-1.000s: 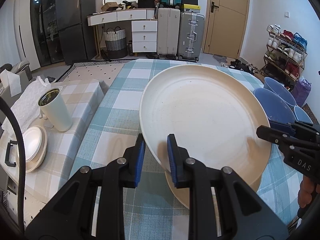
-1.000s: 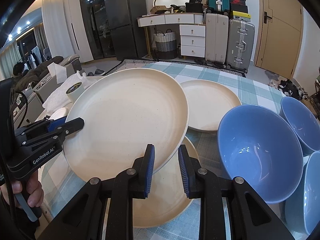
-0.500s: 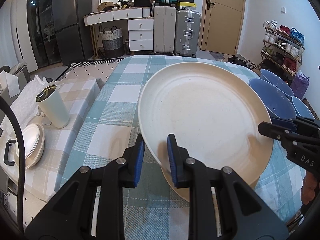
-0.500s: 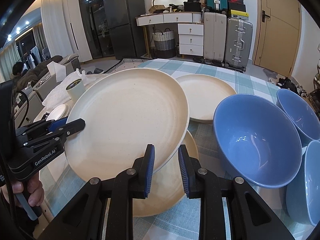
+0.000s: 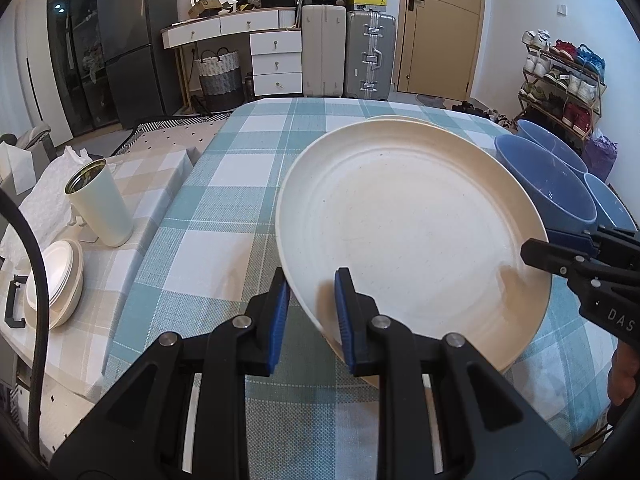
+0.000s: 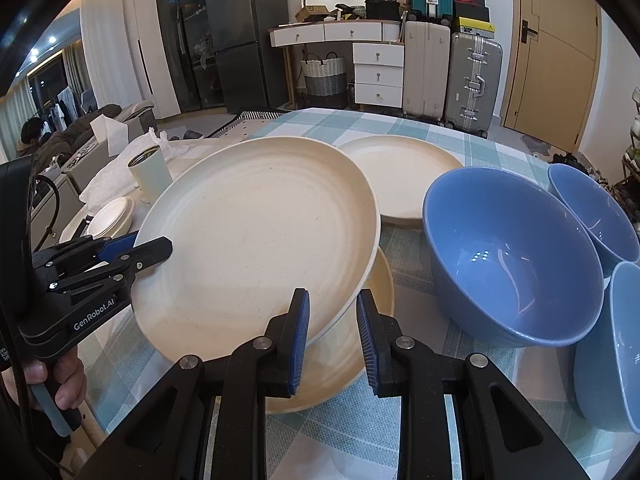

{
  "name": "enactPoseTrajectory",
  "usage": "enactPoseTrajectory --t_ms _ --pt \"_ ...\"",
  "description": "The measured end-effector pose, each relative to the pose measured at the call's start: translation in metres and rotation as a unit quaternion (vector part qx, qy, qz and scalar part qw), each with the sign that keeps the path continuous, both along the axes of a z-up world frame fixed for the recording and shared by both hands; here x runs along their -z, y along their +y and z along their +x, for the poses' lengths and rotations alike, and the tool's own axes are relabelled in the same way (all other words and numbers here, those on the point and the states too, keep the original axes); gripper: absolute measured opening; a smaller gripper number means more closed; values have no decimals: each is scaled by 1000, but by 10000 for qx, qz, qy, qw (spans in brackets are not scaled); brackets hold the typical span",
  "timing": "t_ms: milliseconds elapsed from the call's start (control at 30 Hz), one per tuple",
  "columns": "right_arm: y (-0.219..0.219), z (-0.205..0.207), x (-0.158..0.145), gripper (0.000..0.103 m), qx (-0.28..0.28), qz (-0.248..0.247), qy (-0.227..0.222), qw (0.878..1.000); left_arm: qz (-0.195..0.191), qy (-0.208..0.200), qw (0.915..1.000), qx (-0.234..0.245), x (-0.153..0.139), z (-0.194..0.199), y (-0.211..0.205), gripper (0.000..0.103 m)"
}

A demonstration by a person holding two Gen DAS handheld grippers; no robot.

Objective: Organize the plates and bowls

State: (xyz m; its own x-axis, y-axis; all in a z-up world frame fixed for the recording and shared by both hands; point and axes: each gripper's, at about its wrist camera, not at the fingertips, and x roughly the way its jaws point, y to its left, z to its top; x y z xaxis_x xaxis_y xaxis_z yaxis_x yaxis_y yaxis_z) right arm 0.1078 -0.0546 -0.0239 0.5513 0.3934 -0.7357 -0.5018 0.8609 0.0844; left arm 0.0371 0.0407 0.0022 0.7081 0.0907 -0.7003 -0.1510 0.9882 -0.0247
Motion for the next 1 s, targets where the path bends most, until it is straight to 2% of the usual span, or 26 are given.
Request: enactPoseTrajectory --t_ms 1000 --pt "4 -2 29 25 140 -325 175 9992 166 257 9993 215 36 11 -12 20"
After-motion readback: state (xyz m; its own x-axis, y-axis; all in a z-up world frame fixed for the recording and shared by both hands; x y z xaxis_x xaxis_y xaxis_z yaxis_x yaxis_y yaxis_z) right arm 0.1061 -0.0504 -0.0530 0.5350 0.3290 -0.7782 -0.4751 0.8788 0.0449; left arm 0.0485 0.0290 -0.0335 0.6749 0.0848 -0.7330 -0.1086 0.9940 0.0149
